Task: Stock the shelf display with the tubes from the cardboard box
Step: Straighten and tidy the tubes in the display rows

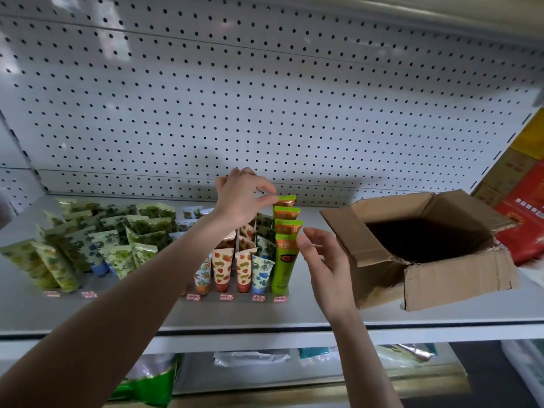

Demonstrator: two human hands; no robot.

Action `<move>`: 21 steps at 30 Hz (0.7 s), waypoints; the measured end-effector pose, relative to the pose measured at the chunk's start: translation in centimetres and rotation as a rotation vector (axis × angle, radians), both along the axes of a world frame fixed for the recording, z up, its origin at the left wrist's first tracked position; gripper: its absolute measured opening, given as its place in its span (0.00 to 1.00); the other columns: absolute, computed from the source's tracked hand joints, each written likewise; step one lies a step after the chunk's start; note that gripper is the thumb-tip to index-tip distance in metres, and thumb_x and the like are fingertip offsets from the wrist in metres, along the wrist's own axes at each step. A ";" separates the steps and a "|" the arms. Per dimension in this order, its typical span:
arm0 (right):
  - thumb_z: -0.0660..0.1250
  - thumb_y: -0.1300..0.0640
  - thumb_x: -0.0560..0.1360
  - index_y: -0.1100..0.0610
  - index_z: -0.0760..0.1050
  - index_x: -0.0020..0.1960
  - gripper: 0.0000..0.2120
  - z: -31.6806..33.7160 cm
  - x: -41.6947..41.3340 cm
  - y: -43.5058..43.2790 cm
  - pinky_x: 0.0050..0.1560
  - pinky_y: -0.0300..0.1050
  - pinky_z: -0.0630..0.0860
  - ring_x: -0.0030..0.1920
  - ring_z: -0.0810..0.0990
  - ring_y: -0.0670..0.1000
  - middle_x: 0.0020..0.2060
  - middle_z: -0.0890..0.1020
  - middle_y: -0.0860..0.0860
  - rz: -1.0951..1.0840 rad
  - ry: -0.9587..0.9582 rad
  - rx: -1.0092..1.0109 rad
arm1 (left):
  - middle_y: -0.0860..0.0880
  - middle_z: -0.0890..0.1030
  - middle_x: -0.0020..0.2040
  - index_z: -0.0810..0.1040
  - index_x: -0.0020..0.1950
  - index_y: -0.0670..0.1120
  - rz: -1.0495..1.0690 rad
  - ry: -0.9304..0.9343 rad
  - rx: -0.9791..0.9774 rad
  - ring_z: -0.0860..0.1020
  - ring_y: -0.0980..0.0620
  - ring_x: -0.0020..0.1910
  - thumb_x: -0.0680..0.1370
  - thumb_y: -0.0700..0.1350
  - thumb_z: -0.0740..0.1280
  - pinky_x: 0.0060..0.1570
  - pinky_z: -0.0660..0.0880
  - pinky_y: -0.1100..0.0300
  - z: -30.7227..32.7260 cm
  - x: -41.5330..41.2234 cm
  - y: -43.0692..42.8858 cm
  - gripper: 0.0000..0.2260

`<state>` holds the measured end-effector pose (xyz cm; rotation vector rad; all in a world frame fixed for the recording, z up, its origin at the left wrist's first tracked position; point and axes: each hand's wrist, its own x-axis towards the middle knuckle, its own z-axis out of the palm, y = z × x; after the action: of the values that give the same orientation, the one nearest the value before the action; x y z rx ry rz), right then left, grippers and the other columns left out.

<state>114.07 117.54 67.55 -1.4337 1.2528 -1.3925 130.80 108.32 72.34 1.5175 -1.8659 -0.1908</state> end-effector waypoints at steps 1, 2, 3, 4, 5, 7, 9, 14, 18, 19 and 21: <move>0.64 0.45 0.72 0.54 0.75 0.55 0.16 0.1 0.0 0.1 0.42 0.25 0.71 0.46 0.77 0.33 0.47 0.79 0.40 0.005 -0.002 -0.002 | 0.55 0.73 0.45 0.82 0.48 0.55 -0.002 0.005 0.000 0.68 0.54 0.54 0.73 0.54 0.69 0.47 0.52 0.58 0.0 0.3 0.3 0.07; 0.64 0.45 0.72 0.54 0.75 0.55 0.17 0.1 0.0 0.2 0.41 0.25 0.71 0.46 0.76 0.32 0.47 0.79 0.40 0.010 -0.002 -0.005 | 0.56 0.73 0.45 0.82 0.47 0.55 -0.004 0.003 0.003 0.68 0.54 0.53 0.73 0.54 0.69 0.48 0.53 0.58 0.0 0.5 0.7 0.06; 0.63 0.45 0.71 0.54 0.75 0.56 0.18 0.1 0.0 0.4 0.41 0.24 0.71 0.46 0.76 0.32 0.47 0.79 0.40 0.015 -0.003 -0.007 | 0.56 0.73 0.45 0.82 0.46 0.55 -0.008 -0.003 0.006 0.68 0.54 0.53 0.73 0.53 0.69 0.48 0.52 0.58 0.0 0.8 1.2 0.05; 0.63 0.45 0.71 0.54 0.74 0.56 0.18 0.1 0.0 0.5 0.41 0.24 0.71 0.46 0.76 0.32 0.47 0.79 0.41 0.018 -0.001 -0.007 | 0.55 0.75 0.46 0.82 0.45 0.55 -0.012 -0.008 0.010 0.68 0.54 0.54 0.73 0.53 0.69 0.48 0.52 0.58 -0.1 1.1 1.6 0.04; 0.64 0.44 0.71 0.54 0.74 0.56 0.19 0.1 0.0 0.6 0.40 0.24 0.71 0.46 0.76 0.32 0.48 0.79 0.41 0.017 0.003 -0.005 | 0.55 0.76 0.47 0.82 0.44 0.55 -0.018 -0.011 0.017 0.69 0.54 0.56 0.73 0.53 0.70 0.47 0.51 0.59 -0.1 1.4 2.1 0.04; 0.64 0.44 0.70 0.52 0.74 0.56 0.19 -0.1 0.0 0.9 0.40 0.25 0.72 0.46 0.77 0.34 0.48 0.79 0.42 0.002 0.013 0.000 | 0.55 0.77 0.50 0.82 0.44 0.55 -0.029 -0.018 0.049 0.68 0.54 0.59 0.72 0.53 0.70 0.46 0.50 0.60 -0.3 1.9 3.1 0.04; 0.65 0.42 0.70 0.52 0.74 0.57 0.20 -0.4 -0.1 1.3 0.40 0.26 0.72 0.48 0.78 0.38 0.50 0.79 0.43 -0.022 0.025 0.008 | 0.57 0.77 0.48 0.83 0.44 0.54 -0.040 -0.023 0.074 0.67 0.55 0.59 0.72 0.53 0.70 0.49 0.50 0.59 -0.4 2.2 4.1 0.05; 0.66 0.43 0.69 0.51 0.74 0.56 0.19 -0.8 -0.3 2.4 0.38 0.25 0.71 0.46 0.78 0.39 0.49 0.79 0.45 -0.042 0.041 0.023 | 0.63 0.73 0.45 0.81 0.39 0.57 -0.068 -0.002 0.111 0.70 0.56 0.57 0.70 0.53 0.72 0.57 0.55 0.55 -0.6 2.9 6.3 0.02; 0.69 0.52 0.73 0.52 0.75 0.51 0.08 -1.3 0.0 3.3 0.37 0.27 0.72 0.41 0.78 0.36 0.42 0.80 0.45 -0.004 0.047 -0.004 | 0.62 0.72 0.47 0.81 0.39 0.61 -0.072 -0.011 0.125 0.69 0.55 0.58 0.67 0.56 0.74 0.62 0.57 0.50 -1.0 3.4 8.0 0.04; 0.70 0.54 0.73 0.53 0.76 0.51 0.08 -1.4 0.1 3.4 0.37 0.28 0.73 0.39 0.77 0.36 0.41 0.80 0.45 0.008 0.059 -0.015 | 0.60 0.72 0.48 0.81 0.39 0.60 -0.055 -0.035 0.124 0.68 0.55 0.58 0.67 0.56 0.73 0.62 0.55 0.51 -1.0 3.5 8.5 0.04; 0.70 0.57 0.73 0.55 0.77 0.52 0.08 -1.7 0.4 3.6 0.37 0.29 0.73 0.37 0.77 0.38 0.39 0.80 0.45 0.028 0.093 -0.038 | 0.58 0.72 0.52 0.81 0.41 0.59 -0.026 -0.077 0.126 0.66 0.56 0.59 0.68 0.56 0.73 0.64 0.52 0.52 -1.1 3.6 9.4 0.05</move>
<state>114.50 121.13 65.86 -1.5520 1.2660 -1.3507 134.43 117.70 71.26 1.6061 -1.9668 -0.2705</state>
